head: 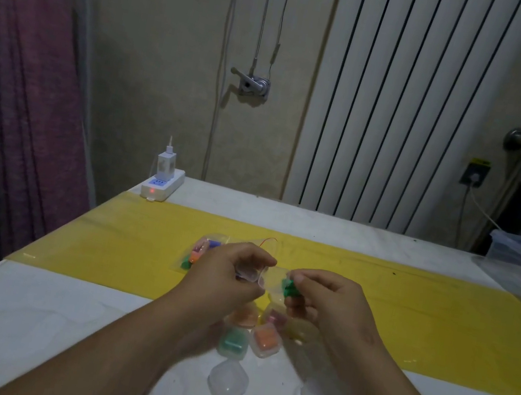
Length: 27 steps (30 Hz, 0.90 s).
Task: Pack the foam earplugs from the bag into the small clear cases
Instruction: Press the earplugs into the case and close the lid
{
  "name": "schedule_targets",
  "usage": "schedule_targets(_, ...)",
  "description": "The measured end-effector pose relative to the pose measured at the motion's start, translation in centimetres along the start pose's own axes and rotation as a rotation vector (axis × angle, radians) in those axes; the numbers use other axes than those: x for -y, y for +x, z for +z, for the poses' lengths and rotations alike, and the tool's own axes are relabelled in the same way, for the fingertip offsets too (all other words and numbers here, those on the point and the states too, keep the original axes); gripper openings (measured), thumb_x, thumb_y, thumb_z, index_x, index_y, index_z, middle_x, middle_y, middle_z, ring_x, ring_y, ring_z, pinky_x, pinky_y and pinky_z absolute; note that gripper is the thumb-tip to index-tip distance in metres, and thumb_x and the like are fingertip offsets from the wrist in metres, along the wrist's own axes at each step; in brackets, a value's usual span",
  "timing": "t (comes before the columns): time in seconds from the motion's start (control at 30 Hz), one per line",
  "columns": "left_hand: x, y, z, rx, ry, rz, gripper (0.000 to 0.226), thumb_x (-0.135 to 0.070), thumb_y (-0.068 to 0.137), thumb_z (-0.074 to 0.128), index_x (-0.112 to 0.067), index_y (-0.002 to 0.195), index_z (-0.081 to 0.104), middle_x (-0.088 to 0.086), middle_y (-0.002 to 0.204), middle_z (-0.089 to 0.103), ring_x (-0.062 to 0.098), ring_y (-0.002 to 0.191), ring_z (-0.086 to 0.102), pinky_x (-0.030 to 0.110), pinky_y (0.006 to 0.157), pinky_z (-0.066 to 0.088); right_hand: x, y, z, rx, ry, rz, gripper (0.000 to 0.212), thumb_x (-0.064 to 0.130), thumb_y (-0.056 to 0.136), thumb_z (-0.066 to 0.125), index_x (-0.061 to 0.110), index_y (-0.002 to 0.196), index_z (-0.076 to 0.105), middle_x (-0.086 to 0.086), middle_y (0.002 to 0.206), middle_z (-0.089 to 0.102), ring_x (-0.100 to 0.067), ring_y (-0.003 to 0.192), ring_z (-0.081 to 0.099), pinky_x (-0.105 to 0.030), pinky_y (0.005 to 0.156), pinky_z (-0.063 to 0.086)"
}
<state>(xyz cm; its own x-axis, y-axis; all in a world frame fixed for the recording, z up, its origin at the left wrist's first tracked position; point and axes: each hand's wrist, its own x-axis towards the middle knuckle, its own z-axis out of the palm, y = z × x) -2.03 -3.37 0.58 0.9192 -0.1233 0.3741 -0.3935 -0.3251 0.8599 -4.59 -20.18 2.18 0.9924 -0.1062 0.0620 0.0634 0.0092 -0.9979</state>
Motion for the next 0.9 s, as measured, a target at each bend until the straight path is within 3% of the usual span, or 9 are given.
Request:
schedule_targets(0.07,-0.1,0.0,0.0,-0.017,-0.002,0.023,0.046,0.002,0.071,0.075,-0.041,0.086,0.068,-0.012,0.085,0.069,-0.002,0.080,0.063,0.009,0.073,0.046,0.2,0.2,-0.2,-0.056,0.003,-0.075,0.018,-0.006,0.090,0.060,0.005,0.081,0.071,-0.013,0.068,0.066,-0.016,0.057,0.063,-0.029,0.059,0.058)
schedule_targets(0.2,-0.1,0.0,0.0,0.011,-0.019,0.027,0.042,-0.005,0.073,0.078,-0.042,0.092,0.069,-0.011,0.089,0.069,0.001,0.084,0.065,0.018,0.078,0.053,0.1,0.4,-0.5,-0.116,-0.061,-0.204,0.020,-0.001,0.090,0.062,0.015,0.085,0.072,-0.005,0.071,0.070,-0.010,0.058,0.065,-0.025,0.057,0.056)
schedule_targets(0.4,-0.1,0.1,0.3,-0.037,0.043,0.009,0.038,-0.015,0.073,0.082,-0.044,0.091,0.066,-0.017,0.096,0.066,-0.005,0.080,0.062,0.008,0.066,0.044,0.2,-0.3,0.0,-0.093,-0.152,-0.318,0.018,0.002,0.084,0.071,0.020,0.081,0.072,0.004,0.069,0.073,-0.003,0.060,0.065,-0.014,0.057,0.050)
schedule_targets(0.6,-0.2,0.1,0.4,-0.055,0.040,0.029,0.040,-0.012,0.072,0.083,-0.045,0.086,0.065,-0.018,0.094,0.065,-0.005,0.081,0.064,0.008,0.068,0.046,-0.3,-0.5,0.9,-0.084,-0.351,-0.357,0.024,0.007,0.081,0.075,0.030,0.076,0.071,0.010,0.071,0.072,-0.001,0.065,0.066,-0.011,0.061,0.049)
schedule_targets(0.8,-0.4,0.0,0.3,-0.027,-0.003,0.019,0.036,-0.013,0.070,0.084,-0.039,0.090,0.068,-0.019,0.091,0.068,-0.008,0.081,0.063,0.007,0.070,0.046,0.1,-1.2,1.2,-0.103,-0.364,-0.391,0.022,0.006,0.084,0.072,0.026,0.077,0.068,-0.008,0.072,0.065,-0.001,0.051,0.047,-0.003,0.040,0.036)
schedule_targets(0.9,-0.4,0.0,0.3,-0.040,-0.032,0.011,0.036,-0.011,0.069,0.085,-0.035,0.091,0.070,-0.021,0.087,0.068,-0.011,0.081,0.062,0.004,0.069,0.044,-0.1,-1.0,1.2,-0.109,-0.476,-0.422,0.024,0.013,0.084,0.073,0.034,0.074,0.068,0.014,0.061,0.059,-0.002,0.054,0.046,-0.006,0.045,0.035)
